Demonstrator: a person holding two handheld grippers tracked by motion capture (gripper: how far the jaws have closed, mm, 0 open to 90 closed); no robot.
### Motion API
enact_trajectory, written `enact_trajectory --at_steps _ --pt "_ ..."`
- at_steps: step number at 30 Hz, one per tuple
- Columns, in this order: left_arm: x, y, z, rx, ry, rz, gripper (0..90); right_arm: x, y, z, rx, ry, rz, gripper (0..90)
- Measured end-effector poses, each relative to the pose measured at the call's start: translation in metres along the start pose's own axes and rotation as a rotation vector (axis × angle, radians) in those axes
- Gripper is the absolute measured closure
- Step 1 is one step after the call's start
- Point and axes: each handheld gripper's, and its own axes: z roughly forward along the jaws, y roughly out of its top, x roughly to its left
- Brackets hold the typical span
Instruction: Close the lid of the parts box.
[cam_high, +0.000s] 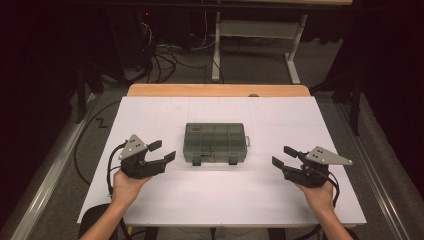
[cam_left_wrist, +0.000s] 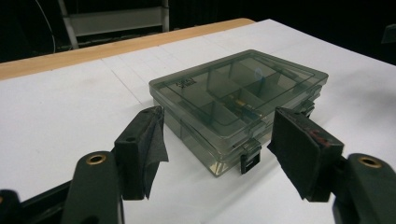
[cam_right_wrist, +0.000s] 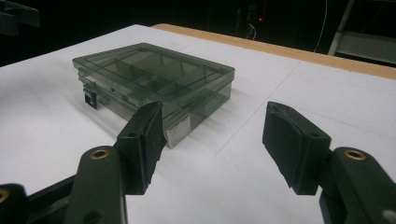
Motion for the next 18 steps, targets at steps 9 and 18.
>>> enact_trajectory --at_steps 9,18 --pt "0.001 -0.003 0.005 -0.039 0.020 0.017 36.6 0.000 -0.007 -0.002 -0.016 -0.011 0.002 40.2" --pt "0.001 -0.012 0.001 -0.018 0.016 0.009 36.6 -0.002 -0.015 -0.001 -0.003 -0.007 0.005 40.3"
